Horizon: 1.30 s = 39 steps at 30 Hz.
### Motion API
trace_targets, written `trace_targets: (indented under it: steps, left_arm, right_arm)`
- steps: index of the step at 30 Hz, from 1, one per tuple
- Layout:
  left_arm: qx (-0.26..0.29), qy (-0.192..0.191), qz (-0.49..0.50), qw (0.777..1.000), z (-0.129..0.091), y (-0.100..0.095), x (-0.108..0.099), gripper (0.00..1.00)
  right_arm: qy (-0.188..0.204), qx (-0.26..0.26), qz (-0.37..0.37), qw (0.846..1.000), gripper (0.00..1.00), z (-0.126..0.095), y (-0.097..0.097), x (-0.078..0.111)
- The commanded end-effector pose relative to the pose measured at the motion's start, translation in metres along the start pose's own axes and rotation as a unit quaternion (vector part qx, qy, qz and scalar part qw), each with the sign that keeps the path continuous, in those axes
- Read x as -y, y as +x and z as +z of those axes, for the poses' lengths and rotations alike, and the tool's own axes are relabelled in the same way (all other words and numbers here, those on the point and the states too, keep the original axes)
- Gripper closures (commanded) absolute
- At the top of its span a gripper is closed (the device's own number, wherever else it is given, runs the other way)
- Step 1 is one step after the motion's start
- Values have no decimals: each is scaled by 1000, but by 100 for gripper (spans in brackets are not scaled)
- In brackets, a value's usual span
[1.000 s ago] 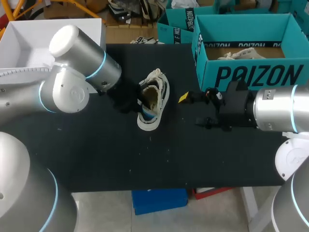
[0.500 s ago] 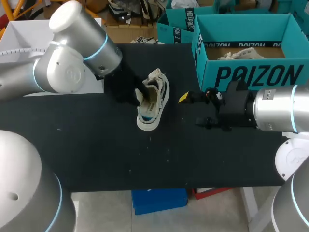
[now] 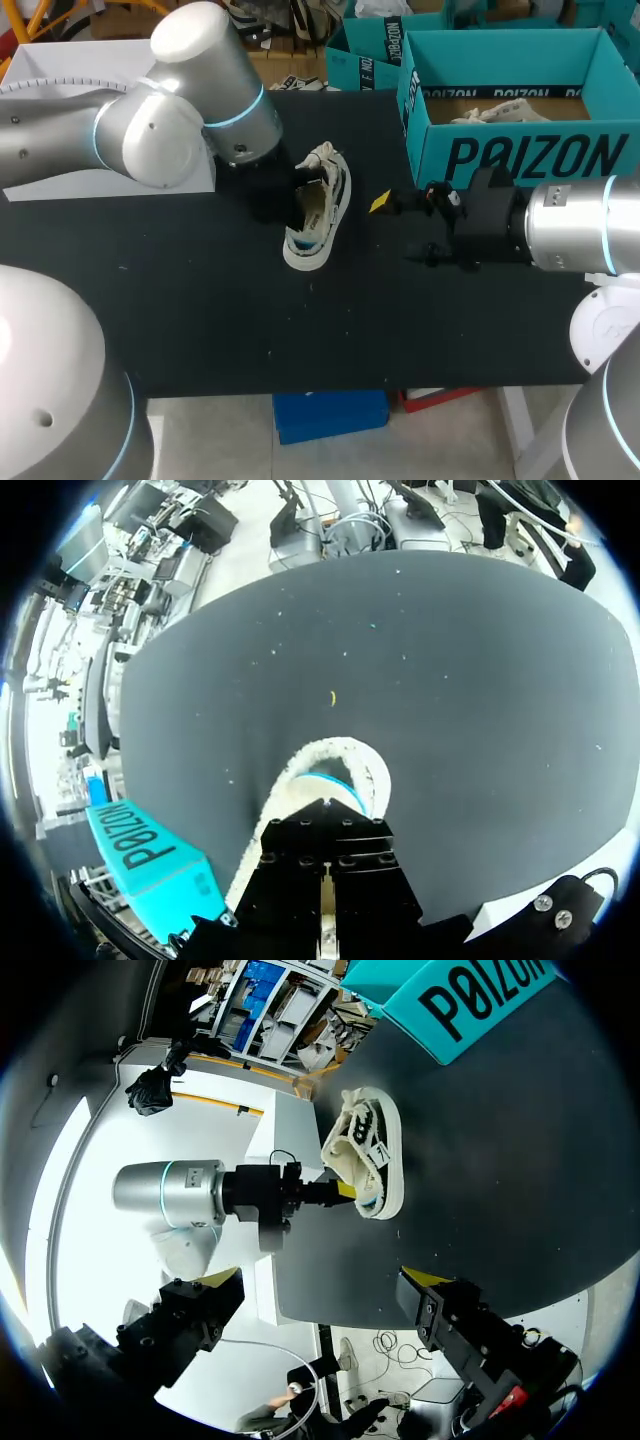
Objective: Take the shoe out of the shoebox, open the shoe tongue, remove and reinsert the insole, then place the shoe into the shoebox
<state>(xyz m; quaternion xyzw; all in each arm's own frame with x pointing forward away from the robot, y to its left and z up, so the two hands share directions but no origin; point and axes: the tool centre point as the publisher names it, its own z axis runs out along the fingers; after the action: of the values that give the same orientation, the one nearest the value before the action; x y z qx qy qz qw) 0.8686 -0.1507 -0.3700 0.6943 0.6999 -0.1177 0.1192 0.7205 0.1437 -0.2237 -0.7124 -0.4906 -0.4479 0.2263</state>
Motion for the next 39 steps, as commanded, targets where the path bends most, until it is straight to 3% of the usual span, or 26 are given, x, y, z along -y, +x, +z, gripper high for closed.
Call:
trace_targets:
  steps: [1,22,31,36,39]
  left_arm:
    - [-1,2,1,1000,9,0,-5,100]
    - [-26,31,-9,999,54,11,-2,100]
    - [-6,20,0,1000,8,1,-1,100]
    - [-41,69,20,997,-21,0,5,100]
    - [-50,63,18,997,-37,4,5,100]
  right_arm:
    - [0,0,0,1000,0,0,0,0]
    - [0,0,0,1000,0,0,0,0]
    - [0,0,0,1000,0,0,0,0]
    - [0,0,0,1000,0,0,0,0]
    - [0,0,0,1000,0,0,0,0]
